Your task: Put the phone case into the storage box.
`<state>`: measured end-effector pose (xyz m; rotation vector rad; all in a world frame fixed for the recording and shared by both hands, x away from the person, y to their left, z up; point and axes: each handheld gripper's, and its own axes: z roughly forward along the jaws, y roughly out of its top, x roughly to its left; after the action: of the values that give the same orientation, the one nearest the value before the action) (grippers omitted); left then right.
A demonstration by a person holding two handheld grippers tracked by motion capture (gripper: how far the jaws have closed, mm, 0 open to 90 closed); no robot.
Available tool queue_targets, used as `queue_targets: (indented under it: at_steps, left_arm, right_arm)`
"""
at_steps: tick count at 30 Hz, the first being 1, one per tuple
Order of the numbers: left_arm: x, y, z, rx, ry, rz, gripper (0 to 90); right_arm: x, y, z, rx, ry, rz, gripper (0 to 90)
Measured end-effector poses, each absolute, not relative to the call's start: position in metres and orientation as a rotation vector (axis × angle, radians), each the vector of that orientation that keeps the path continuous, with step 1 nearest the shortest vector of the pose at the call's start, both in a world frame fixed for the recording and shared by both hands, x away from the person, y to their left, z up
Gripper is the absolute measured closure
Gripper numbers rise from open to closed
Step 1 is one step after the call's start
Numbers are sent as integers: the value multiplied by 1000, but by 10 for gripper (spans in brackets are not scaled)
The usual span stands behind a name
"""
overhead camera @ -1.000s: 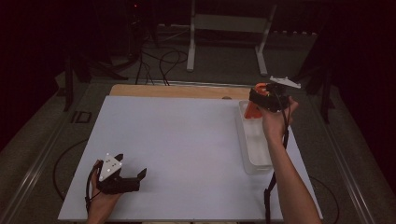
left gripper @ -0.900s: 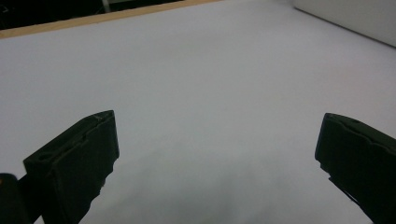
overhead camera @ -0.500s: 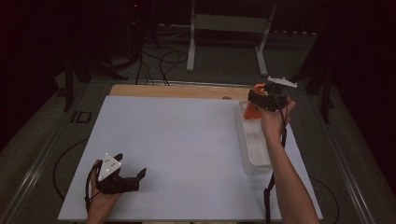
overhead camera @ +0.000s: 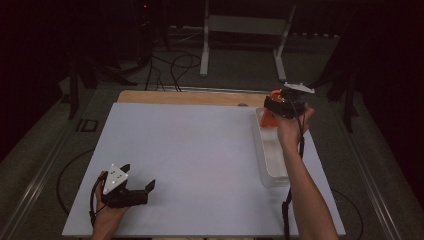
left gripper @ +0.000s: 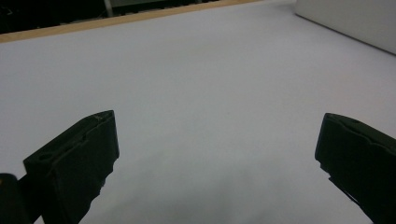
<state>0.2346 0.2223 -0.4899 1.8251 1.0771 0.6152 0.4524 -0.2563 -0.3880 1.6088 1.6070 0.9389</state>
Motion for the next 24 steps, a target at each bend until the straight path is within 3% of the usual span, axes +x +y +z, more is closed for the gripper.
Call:
queue_targets:
  at_steps: [24]
  left_arm:
    - [234, 223, -489, 1823, 1075, 617, 5]
  right_arm:
    - [467, -255, -403, 1644, 1603, 925, 166]
